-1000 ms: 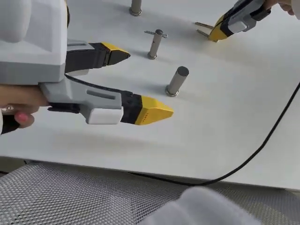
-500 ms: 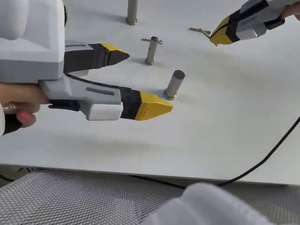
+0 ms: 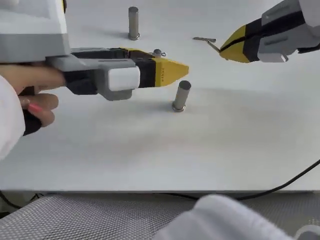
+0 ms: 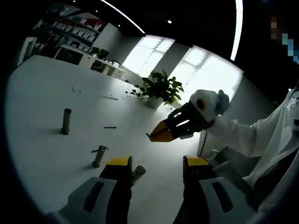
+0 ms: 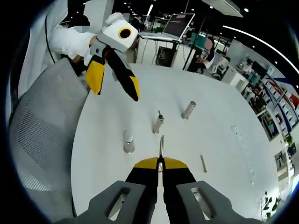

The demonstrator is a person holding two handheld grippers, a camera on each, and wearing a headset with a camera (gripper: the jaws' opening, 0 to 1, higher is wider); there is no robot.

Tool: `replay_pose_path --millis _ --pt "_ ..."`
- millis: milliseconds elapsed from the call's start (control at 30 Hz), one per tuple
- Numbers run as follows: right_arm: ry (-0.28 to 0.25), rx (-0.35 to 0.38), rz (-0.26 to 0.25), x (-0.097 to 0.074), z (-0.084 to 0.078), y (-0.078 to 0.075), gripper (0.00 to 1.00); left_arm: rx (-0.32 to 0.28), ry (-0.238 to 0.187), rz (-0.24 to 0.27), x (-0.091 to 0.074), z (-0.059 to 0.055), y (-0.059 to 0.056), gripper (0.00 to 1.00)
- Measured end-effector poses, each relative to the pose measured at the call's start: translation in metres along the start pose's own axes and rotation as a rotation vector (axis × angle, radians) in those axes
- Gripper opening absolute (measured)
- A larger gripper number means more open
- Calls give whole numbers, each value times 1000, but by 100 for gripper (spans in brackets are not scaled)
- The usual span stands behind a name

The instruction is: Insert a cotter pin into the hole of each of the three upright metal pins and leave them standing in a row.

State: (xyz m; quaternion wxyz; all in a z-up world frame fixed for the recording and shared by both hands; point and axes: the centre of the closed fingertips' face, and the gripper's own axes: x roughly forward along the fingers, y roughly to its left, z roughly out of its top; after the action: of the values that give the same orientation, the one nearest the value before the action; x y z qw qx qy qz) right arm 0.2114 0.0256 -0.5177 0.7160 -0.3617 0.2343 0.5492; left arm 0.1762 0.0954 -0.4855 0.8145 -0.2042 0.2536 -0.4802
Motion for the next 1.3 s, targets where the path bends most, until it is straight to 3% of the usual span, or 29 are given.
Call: replay_pose_path --millis 167,300,467,1000,1300 --pt "-29 -22 3 -3 13 13 0 -47 31 -6 15 5 1 34" --pt "-47 -56 3 -3 23 21 0 -38 60 -13 25 5 0 31" --pt "-59 -89 4 0 32 25 0 -68 117 -33 35 3 -3 29" --pt "-68 -158 7 0 45 33 0 -143 189 -47 37 -5 -7 11" --pt "-66 -176 12 1 46 36 0 -161 200 -48 36 -7 -6 4"
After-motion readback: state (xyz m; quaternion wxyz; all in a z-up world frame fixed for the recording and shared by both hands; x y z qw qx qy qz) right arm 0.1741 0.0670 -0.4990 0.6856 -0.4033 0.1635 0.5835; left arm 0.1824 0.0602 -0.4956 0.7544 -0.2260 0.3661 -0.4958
